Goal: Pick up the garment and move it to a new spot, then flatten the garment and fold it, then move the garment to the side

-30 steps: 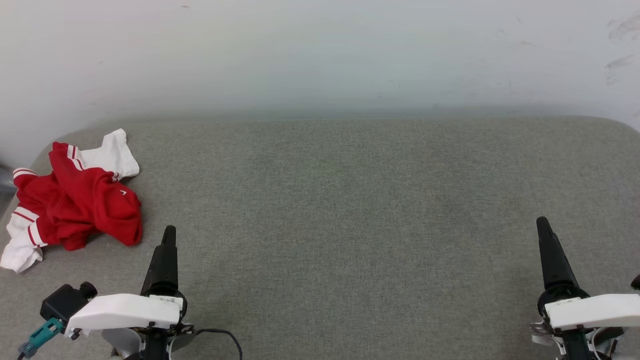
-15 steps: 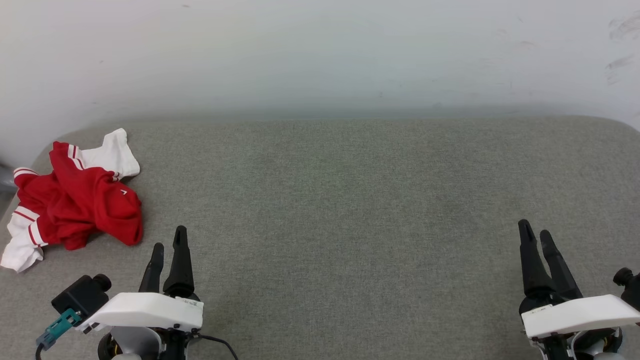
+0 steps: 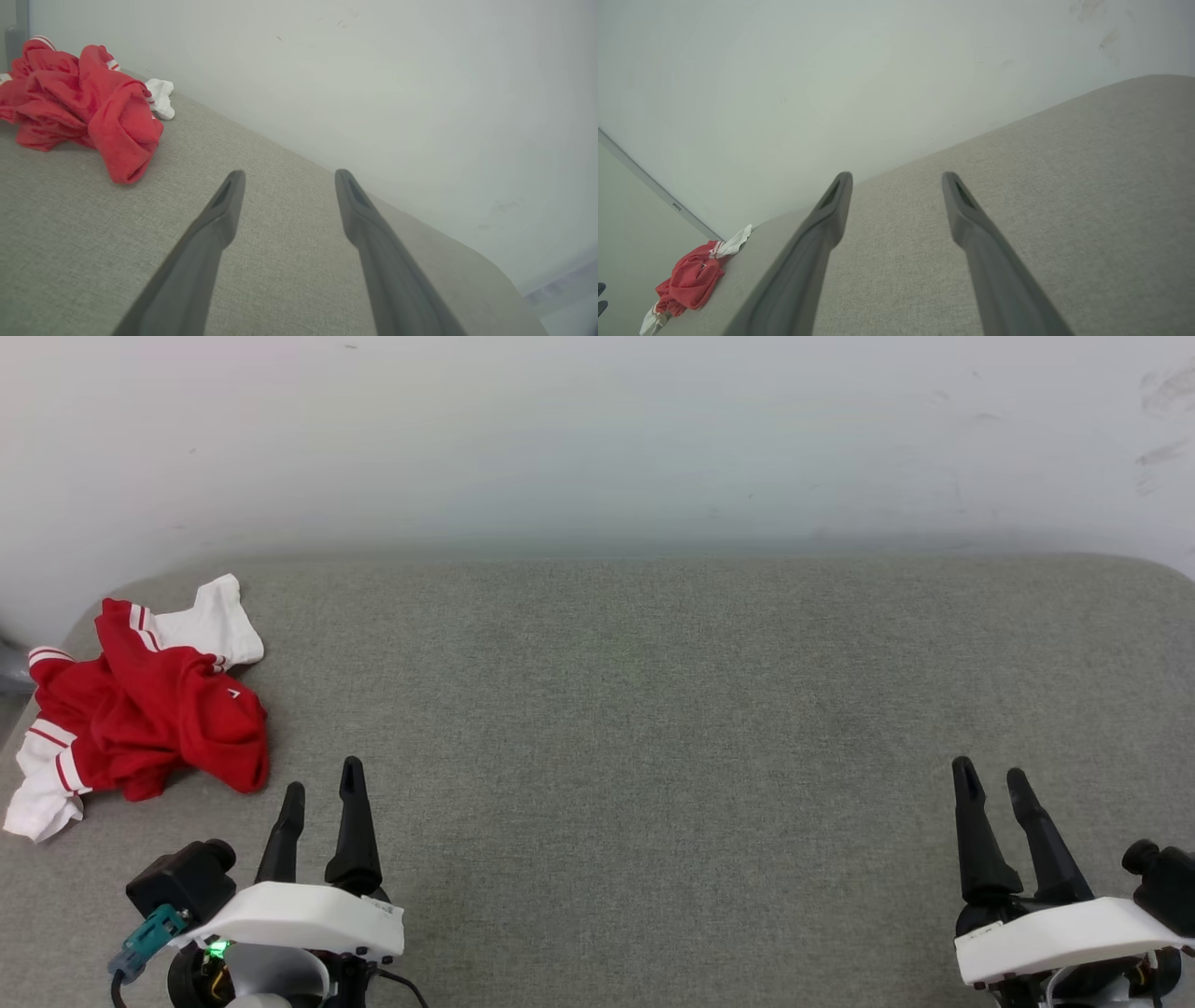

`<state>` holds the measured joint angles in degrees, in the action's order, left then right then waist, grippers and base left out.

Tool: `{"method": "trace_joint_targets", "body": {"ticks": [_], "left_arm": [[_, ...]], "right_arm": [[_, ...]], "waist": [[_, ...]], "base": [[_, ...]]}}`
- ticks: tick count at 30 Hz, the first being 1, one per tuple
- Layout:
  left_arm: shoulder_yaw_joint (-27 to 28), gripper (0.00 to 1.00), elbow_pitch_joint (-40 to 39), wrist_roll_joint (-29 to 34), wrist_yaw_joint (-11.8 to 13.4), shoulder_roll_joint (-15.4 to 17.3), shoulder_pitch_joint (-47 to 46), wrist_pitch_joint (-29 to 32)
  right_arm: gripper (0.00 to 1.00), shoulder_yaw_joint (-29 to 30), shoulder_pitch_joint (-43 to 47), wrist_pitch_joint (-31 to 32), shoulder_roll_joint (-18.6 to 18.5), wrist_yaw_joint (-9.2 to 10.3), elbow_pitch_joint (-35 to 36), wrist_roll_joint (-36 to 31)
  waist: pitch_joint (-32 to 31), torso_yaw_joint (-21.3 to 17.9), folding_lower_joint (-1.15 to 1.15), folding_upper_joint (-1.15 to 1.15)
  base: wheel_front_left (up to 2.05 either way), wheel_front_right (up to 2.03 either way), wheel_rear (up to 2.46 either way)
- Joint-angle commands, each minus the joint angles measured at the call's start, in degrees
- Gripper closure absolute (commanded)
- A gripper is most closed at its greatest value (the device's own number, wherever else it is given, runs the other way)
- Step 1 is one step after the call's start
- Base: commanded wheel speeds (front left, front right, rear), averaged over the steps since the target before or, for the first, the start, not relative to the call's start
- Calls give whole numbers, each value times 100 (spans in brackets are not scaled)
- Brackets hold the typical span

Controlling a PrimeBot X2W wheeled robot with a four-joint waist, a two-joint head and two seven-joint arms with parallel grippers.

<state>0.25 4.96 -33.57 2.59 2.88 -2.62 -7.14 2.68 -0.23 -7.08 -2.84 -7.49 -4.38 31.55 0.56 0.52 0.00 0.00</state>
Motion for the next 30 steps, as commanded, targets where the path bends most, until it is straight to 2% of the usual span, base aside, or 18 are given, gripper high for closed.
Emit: {"method": "trace_joint_targets", "body": {"ticks": [1,13,30], "left_arm": [[-33,0,-102,202,35,39,5,-60],[-191,0,-187,965,180,99,60,-242],[-291,0,-316,1780,213,113,118,-453]], "right_arm": [[0,-15,-12,-68,-7,-1,98,-215],[0,-54,60,-246,-7,-1,213,-990],[0,-94,133,-460,-6,0,412,-1801]], "waist": [[-1,2,0,0],[-3,14,0,0],[3,46,0,0]], "base": [[0,0,0],[0,0,0],[0,0,0]]}}
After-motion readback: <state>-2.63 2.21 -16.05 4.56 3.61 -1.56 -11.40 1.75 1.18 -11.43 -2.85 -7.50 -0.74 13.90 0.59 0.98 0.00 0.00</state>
